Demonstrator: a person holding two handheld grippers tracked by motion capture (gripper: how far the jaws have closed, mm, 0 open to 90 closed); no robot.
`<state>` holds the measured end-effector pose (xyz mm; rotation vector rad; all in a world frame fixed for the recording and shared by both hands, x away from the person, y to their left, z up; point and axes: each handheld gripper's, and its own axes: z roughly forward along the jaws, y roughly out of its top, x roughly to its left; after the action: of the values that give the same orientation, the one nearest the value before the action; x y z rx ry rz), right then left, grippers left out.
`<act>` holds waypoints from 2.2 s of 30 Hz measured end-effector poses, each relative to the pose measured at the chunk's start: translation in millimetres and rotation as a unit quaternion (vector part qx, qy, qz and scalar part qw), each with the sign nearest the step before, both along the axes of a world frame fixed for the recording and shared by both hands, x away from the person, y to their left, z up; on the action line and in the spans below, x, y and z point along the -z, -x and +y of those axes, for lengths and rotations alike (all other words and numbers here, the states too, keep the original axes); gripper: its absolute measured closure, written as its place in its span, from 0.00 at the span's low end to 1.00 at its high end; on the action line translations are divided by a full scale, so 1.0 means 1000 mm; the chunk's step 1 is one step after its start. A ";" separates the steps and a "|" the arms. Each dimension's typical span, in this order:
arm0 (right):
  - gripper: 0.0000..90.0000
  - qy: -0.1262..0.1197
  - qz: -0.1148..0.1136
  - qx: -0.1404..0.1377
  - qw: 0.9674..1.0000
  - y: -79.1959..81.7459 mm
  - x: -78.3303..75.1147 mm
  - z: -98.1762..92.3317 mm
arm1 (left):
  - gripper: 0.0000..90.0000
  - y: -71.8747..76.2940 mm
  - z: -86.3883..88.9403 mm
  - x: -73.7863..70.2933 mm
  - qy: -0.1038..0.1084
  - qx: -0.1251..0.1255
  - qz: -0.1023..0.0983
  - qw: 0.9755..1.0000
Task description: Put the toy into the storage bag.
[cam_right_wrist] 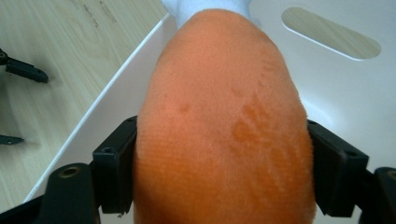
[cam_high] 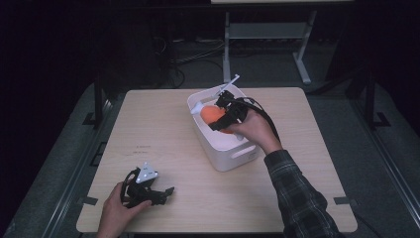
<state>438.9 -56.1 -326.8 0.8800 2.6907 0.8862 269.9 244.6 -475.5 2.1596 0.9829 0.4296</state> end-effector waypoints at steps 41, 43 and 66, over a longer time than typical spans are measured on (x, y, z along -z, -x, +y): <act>0.17 -0.019 -0.016 0.004 1.000 0.020 -0.014 -0.043 | 0.14 0.000 0.000 0.000 0.002 -0.001 0.001 1.000; 0.17 -0.021 -0.016 0.008 1.000 0.021 -0.014 -0.049 | 0.14 0.000 0.000 0.000 0.001 -0.001 0.001 1.000; 0.15 -0.061 -0.048 0.031 0.996 0.049 -0.020 -0.105 | 0.14 0.000 0.000 0.000 0.001 -0.001 0.001 1.000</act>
<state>390.3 -160.8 -307.2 0.9135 2.5364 1.0606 269.8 244.4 -475.5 2.1573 0.9850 0.4272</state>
